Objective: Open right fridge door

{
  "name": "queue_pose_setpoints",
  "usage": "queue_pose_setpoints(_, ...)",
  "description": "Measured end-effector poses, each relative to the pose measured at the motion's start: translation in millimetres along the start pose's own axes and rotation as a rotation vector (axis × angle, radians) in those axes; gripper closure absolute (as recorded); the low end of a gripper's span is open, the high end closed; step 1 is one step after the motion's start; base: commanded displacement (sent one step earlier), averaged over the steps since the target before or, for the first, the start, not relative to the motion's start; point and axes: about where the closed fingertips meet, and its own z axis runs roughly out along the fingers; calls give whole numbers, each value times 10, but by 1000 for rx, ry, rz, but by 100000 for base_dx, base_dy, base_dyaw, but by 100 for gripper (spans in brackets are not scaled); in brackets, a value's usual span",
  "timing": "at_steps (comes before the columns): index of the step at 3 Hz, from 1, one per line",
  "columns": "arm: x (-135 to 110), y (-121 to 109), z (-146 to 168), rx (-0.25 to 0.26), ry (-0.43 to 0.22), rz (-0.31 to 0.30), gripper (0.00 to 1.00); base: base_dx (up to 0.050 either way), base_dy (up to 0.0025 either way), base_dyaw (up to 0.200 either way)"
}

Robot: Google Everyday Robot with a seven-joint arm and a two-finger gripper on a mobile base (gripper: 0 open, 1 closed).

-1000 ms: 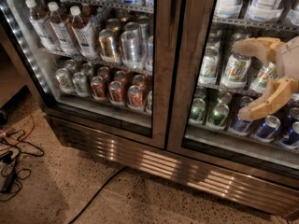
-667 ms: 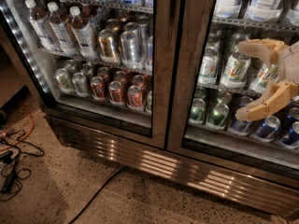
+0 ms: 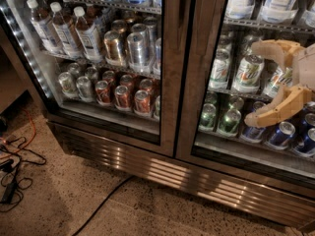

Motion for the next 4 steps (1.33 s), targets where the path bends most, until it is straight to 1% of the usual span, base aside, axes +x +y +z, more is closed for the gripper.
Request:
queue_pose_setpoints(1,-335,-485,136,33,-30,0,0,0,0,0)
queue_pose_setpoints(2,-335,-484,137,33,-30,0,0,0,0,0)
queue_pose_setpoints(3,-365,-448,192,-52,-155,38,0,0,0,0)
queue_pose_setpoints(4,-404,-428,243,-156,-324,101,0,0,0,0)
